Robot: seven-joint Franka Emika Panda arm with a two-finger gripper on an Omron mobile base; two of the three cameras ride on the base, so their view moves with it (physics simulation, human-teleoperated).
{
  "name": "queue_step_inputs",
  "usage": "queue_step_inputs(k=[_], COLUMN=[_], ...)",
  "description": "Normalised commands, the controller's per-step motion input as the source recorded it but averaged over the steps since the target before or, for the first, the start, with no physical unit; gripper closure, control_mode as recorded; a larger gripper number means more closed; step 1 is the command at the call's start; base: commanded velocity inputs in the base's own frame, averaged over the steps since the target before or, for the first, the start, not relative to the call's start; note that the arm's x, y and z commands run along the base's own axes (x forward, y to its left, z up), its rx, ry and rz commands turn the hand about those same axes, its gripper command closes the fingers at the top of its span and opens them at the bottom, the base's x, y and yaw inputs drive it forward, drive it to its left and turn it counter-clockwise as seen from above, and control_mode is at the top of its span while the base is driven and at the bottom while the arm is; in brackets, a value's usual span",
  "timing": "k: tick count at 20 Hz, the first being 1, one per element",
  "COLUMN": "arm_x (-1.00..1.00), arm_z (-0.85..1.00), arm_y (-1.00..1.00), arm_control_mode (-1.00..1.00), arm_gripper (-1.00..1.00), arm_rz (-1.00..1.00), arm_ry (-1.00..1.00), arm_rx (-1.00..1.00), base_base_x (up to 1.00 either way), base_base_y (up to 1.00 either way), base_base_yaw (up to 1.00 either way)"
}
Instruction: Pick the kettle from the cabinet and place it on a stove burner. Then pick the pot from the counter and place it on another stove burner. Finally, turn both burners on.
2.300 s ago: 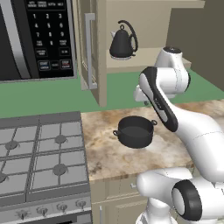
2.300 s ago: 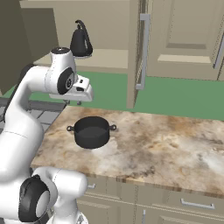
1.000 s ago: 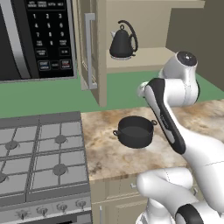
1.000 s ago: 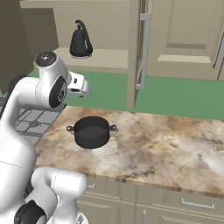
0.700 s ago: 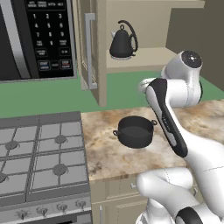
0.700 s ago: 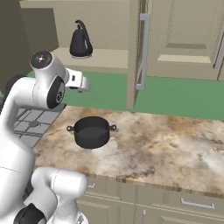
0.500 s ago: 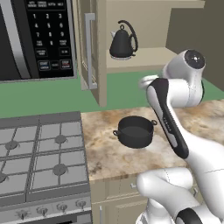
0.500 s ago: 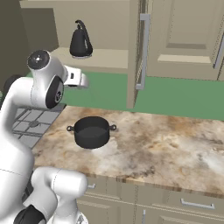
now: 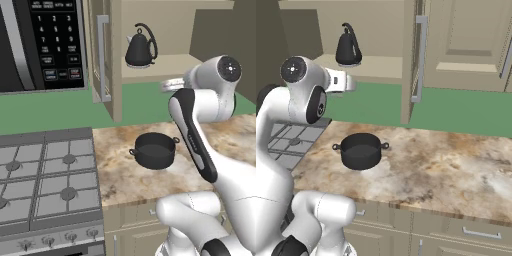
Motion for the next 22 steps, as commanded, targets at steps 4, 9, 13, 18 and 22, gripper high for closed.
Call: queue_step_inputs(k=[4,9,13,18,22], arm_x=[0.00,0.00,0.00,0.00,0.00], arm_z=[0.32,0.32,0.33,0.31,0.23], arm_y=[0.00,0.00,0.00,0.00,0.00], arm_control_mode=[-1.00,-1.00,-1.00,-1.00,-1.00], arm_gripper=[-1.00,-1.00,-1.00,-1.00,-1.00], arm_rz=[0.00,0.00,0.00,0.00,0.00], arm_ry=[-0.16,-0.17,-0.16,-0.11,-0.10], arm_rx=[0.00,0.00,0.00,0.00,0.00], base_base_x=[0.00,0.00,0.00,0.00,0.00], base_base_y=[0.00,0.00,0.00,0.00,0.00], base_base_yaw=[0.00,0.00,0.00,0.00,0.00])
